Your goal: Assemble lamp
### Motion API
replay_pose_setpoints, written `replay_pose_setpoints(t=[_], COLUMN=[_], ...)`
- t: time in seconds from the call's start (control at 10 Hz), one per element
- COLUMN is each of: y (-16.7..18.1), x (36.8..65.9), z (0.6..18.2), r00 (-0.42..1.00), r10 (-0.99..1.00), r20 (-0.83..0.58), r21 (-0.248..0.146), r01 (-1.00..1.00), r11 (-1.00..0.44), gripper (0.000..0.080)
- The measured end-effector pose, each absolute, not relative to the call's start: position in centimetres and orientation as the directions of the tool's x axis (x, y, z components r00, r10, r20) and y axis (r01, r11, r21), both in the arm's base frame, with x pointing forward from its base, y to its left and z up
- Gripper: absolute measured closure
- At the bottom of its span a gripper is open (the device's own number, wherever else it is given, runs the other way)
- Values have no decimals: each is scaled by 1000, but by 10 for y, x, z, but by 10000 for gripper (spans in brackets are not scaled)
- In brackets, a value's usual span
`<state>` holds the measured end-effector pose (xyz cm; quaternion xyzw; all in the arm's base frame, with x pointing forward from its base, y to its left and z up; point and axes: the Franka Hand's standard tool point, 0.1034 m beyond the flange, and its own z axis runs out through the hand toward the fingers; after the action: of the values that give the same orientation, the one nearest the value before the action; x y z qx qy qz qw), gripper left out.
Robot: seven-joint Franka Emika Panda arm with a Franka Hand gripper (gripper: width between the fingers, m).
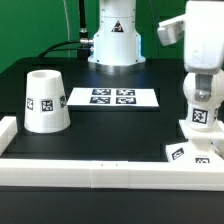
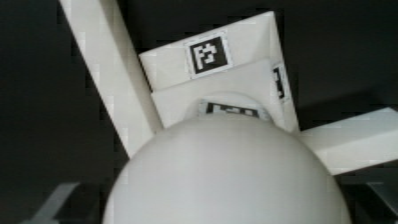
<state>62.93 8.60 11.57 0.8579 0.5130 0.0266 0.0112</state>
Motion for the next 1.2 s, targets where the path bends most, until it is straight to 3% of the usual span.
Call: replay_pose_setpoints(t=[0.2, 0.7, 1.2], y=[85, 85, 82], x=[629, 630, 631], z=[116, 116, 116], r00=[637, 834, 992], r10=[769, 548, 105], r20=[54, 61, 76], r21=[22, 5, -41], r01=[769, 549, 109], r11=[-639, -836, -993], gripper=[221, 219, 219])
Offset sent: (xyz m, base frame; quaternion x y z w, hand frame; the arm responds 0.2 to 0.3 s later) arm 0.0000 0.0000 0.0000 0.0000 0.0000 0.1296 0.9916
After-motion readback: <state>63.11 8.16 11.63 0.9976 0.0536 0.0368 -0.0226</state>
